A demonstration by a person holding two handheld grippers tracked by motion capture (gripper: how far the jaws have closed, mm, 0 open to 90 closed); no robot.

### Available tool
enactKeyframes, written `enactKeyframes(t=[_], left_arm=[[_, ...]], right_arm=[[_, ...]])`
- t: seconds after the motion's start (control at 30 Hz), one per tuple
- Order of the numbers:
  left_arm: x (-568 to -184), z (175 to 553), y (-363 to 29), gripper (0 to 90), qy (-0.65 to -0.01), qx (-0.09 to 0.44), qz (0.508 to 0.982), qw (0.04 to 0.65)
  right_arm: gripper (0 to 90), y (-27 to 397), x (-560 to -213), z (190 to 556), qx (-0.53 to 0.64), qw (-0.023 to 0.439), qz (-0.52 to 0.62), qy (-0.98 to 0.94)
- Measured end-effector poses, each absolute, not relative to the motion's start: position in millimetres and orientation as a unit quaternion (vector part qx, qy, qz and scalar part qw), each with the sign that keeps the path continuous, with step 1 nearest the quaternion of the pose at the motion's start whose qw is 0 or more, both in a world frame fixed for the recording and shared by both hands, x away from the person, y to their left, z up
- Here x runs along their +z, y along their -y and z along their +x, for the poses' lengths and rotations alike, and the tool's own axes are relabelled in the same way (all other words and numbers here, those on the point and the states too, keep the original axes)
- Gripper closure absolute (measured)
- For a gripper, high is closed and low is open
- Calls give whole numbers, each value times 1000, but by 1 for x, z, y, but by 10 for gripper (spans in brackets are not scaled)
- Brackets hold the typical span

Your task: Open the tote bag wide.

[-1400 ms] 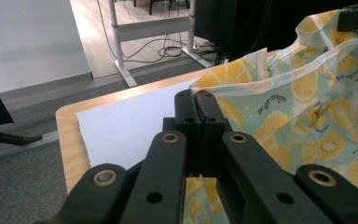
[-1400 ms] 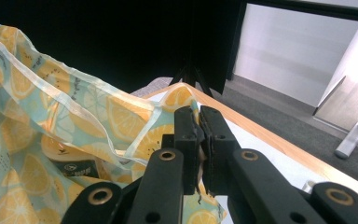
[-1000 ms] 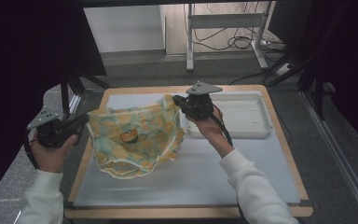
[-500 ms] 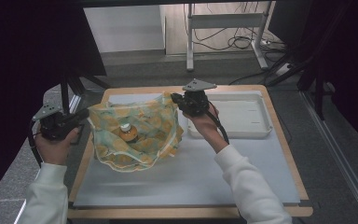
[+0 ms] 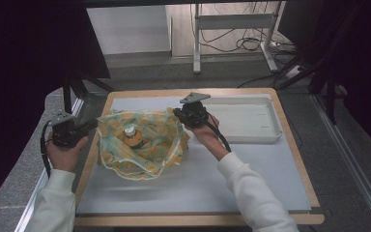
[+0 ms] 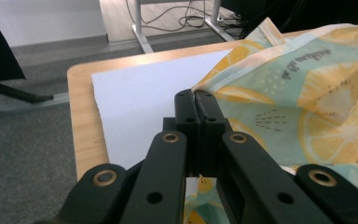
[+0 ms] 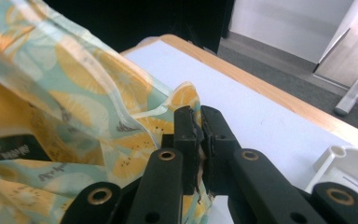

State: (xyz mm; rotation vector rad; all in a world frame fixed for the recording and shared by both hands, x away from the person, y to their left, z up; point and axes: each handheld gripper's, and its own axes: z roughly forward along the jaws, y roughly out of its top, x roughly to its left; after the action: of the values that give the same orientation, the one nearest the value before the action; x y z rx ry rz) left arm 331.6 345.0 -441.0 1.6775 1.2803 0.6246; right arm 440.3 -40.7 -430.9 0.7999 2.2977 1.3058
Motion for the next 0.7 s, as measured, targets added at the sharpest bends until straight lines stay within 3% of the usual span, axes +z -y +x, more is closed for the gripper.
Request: enactKeyframes(t=[0.7], left_arm=[[-492, 327, -345, 900, -534, 210, 709, 410]], right_arm=[[844, 35, -473, 439, 402, 155, 281, -858]])
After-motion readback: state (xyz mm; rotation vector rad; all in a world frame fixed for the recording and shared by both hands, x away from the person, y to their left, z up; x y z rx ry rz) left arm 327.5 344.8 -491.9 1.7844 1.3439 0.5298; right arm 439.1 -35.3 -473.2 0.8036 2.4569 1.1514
